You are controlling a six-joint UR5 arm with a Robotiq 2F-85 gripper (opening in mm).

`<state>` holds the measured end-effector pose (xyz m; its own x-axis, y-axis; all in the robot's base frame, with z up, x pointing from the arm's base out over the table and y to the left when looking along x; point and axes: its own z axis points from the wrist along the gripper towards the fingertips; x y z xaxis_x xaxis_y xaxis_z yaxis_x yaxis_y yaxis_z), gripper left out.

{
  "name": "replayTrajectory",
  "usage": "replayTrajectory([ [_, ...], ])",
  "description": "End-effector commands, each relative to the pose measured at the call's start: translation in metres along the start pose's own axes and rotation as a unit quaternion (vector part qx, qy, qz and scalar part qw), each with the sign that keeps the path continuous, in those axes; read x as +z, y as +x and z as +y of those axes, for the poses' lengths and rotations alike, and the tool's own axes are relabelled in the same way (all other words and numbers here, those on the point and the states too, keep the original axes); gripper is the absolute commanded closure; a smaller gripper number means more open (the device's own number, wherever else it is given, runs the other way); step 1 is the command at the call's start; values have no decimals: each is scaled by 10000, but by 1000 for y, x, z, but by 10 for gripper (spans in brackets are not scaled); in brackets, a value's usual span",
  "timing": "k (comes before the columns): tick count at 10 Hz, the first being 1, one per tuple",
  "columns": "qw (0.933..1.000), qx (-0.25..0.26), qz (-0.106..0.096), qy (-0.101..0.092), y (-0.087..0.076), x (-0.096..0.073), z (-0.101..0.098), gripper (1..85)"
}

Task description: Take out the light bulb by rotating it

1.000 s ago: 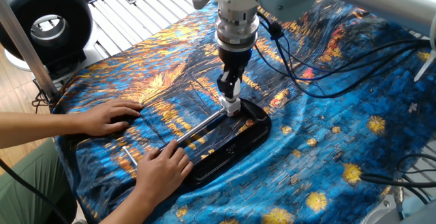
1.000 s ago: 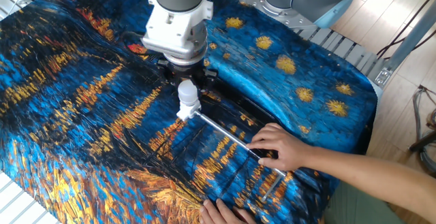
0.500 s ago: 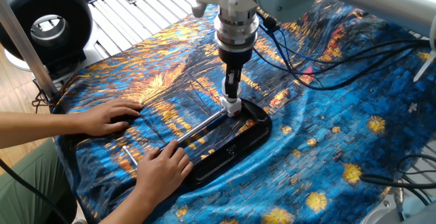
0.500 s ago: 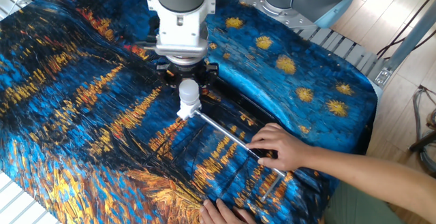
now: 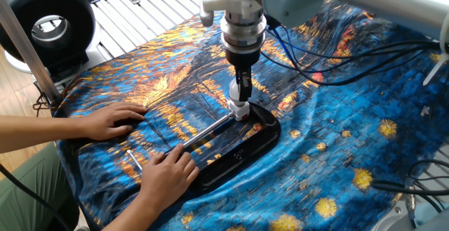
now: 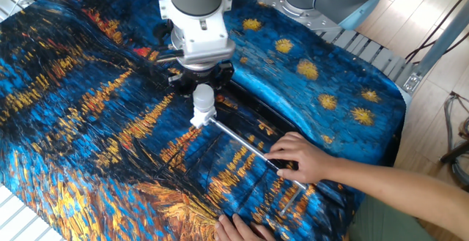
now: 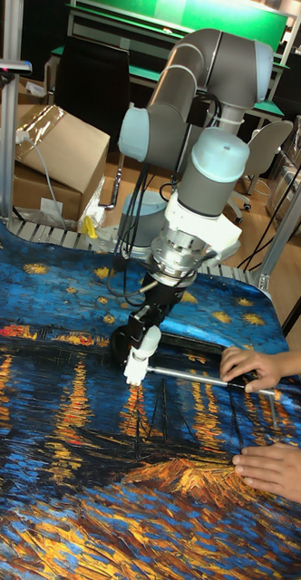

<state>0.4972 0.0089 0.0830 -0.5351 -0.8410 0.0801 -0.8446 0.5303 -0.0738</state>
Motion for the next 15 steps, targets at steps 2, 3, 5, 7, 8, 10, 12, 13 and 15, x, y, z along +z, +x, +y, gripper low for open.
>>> replayTrajectory([
  [2,9959,-834,-149,319,-9,-1,-16,707],
  [3,9955,-871,-175,340,-12,-1,-17,707],
  [5,9942,-1005,-217,302,-14,0,-14,483],
  [7,9944,-980,-379,92,-19,0,-3,227],
  [8,9943,-978,-409,68,-18,1,-2,187],
  [10,9987,-372,-327,-100,-7,0,4,157],
  [12,9956,838,-194,-360,3,-4,14,170],
  [13,9909,1272,-207,-399,2,-4,14,177],
  [15,9746,2141,-233,-609,-4,-3,22,180],
])
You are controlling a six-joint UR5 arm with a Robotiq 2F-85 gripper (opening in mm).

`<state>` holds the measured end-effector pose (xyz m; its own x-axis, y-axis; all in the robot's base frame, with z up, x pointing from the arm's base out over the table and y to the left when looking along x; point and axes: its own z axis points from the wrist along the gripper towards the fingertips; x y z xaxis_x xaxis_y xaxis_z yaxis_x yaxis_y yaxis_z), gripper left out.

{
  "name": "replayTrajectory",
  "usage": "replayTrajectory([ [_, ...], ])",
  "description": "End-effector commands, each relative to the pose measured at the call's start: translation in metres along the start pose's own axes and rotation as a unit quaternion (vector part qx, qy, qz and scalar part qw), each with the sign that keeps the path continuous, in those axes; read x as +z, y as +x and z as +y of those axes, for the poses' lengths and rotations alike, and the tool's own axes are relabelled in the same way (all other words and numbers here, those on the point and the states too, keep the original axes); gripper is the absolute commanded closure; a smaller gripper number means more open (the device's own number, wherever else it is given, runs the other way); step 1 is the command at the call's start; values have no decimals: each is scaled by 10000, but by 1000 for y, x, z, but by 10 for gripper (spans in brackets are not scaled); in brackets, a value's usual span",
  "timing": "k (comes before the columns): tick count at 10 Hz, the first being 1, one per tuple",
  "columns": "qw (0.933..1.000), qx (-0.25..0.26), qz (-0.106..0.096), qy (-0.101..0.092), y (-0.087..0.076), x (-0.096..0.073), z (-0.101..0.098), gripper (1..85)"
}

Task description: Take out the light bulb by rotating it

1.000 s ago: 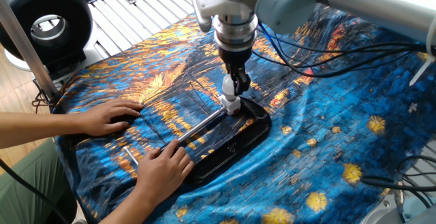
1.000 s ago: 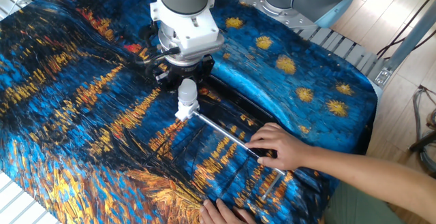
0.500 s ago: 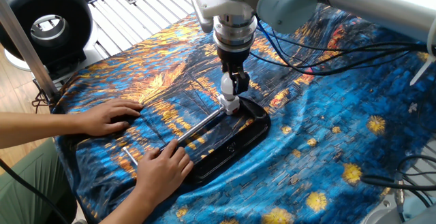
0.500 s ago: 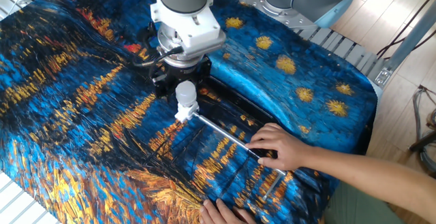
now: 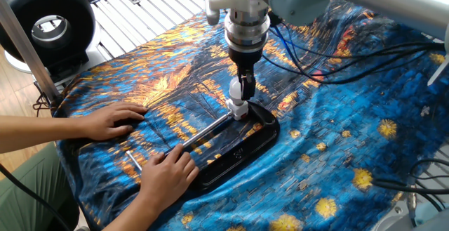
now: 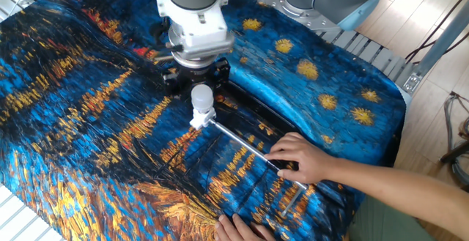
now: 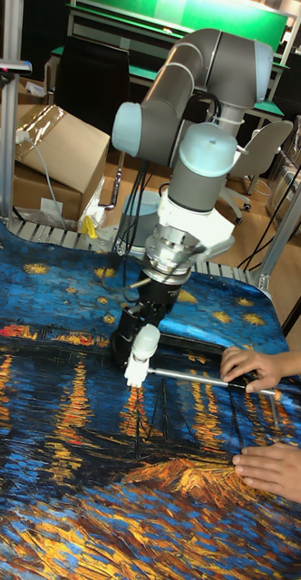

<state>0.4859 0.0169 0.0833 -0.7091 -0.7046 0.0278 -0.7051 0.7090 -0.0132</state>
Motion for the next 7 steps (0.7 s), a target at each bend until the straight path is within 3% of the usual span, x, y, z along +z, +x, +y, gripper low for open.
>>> replayTrajectory([
  [1,9888,1449,-31,-365,-4,-1,15,183],
  [2,9843,1719,-32,-406,-5,0,16,197],
  [4,9798,1972,14,-321,-4,1,12,220],
  [7,9672,2528,94,-234,-5,2,10,290],
])
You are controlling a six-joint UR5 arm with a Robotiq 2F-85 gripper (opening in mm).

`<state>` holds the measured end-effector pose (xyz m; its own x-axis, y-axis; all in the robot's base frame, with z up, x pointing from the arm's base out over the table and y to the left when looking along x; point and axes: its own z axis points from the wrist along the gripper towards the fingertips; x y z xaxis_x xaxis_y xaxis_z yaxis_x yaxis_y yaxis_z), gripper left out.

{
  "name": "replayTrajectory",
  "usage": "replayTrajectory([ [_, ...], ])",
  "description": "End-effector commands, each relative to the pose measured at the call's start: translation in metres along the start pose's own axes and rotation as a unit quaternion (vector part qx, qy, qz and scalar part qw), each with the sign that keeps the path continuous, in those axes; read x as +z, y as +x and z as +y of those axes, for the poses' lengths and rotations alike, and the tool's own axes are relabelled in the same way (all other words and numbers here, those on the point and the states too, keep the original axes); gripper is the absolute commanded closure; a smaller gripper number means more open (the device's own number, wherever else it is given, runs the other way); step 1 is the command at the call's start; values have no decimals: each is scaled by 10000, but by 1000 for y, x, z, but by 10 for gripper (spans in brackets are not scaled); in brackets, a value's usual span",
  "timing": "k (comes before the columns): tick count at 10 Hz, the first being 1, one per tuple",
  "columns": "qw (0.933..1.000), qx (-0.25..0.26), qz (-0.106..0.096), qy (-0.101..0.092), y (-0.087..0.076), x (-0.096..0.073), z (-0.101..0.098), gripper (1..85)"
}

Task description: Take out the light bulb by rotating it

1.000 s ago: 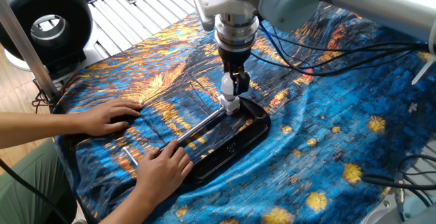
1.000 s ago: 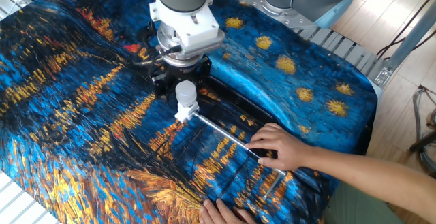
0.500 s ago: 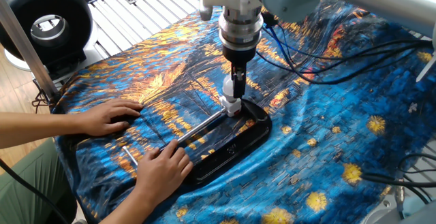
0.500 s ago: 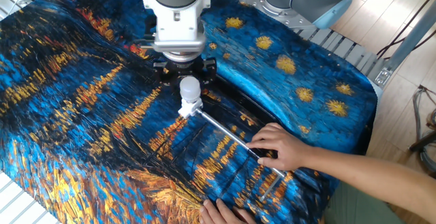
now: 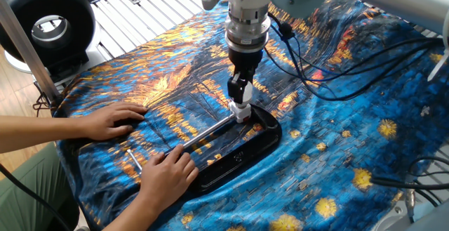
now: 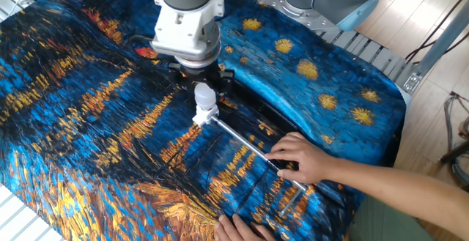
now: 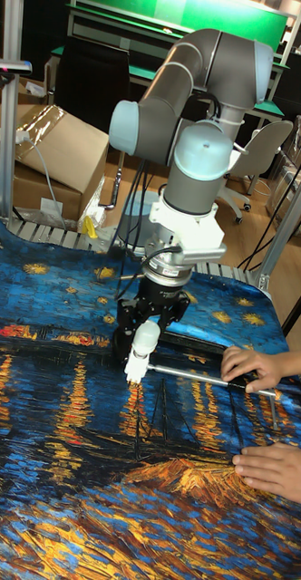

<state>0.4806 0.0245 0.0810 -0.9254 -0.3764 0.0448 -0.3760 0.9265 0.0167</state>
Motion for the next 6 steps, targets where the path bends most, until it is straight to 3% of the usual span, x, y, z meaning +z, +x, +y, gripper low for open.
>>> replayTrajectory([
  [1,9973,737,3,-27,-3,0,2,330],
  [3,9949,1012,16,-31,-2,0,3,363],
  [6,9914,1307,34,75,-4,-2,4,527],
])
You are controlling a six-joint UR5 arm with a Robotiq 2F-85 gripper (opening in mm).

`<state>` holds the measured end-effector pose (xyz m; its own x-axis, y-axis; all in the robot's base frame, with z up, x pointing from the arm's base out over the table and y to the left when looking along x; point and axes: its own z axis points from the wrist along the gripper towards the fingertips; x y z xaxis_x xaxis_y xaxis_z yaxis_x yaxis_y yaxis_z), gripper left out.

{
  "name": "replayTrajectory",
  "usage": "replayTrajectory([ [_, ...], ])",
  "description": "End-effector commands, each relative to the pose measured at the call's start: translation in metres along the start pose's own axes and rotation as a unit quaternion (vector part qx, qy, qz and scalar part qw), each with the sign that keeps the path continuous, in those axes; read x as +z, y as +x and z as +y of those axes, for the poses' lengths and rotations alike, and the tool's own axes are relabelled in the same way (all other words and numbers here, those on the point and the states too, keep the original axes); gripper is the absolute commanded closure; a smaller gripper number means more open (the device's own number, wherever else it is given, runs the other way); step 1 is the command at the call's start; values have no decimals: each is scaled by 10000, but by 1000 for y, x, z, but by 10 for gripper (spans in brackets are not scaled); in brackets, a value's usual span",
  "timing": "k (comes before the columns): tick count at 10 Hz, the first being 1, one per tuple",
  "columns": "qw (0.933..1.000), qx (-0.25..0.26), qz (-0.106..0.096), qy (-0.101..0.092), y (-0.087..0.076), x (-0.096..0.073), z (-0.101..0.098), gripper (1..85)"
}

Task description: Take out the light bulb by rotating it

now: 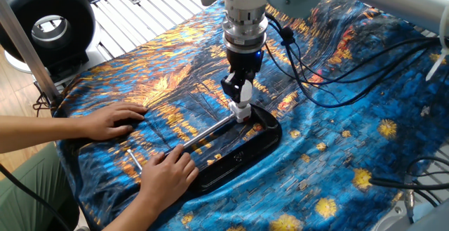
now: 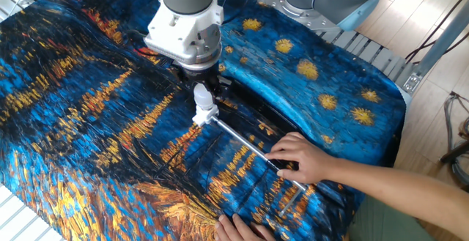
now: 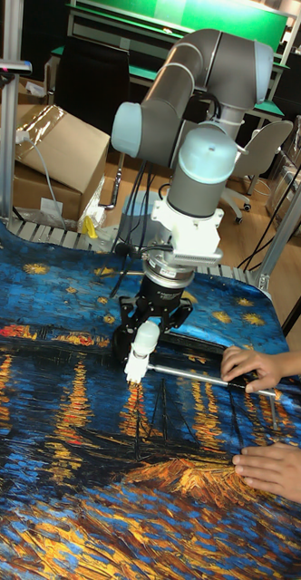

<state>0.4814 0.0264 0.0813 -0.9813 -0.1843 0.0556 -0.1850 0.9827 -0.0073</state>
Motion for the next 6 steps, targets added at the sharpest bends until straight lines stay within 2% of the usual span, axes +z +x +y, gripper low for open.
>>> replayTrajectory([
  [1,9997,235,-55,80,-4,-1,0,580],
  [3,9992,-323,-136,205,-8,-2,-5,637],
  [5,9949,-938,-254,269,-14,-3,-7,680],
  [6,9907,-1282,-304,330,-18,-3,-9,700],
])
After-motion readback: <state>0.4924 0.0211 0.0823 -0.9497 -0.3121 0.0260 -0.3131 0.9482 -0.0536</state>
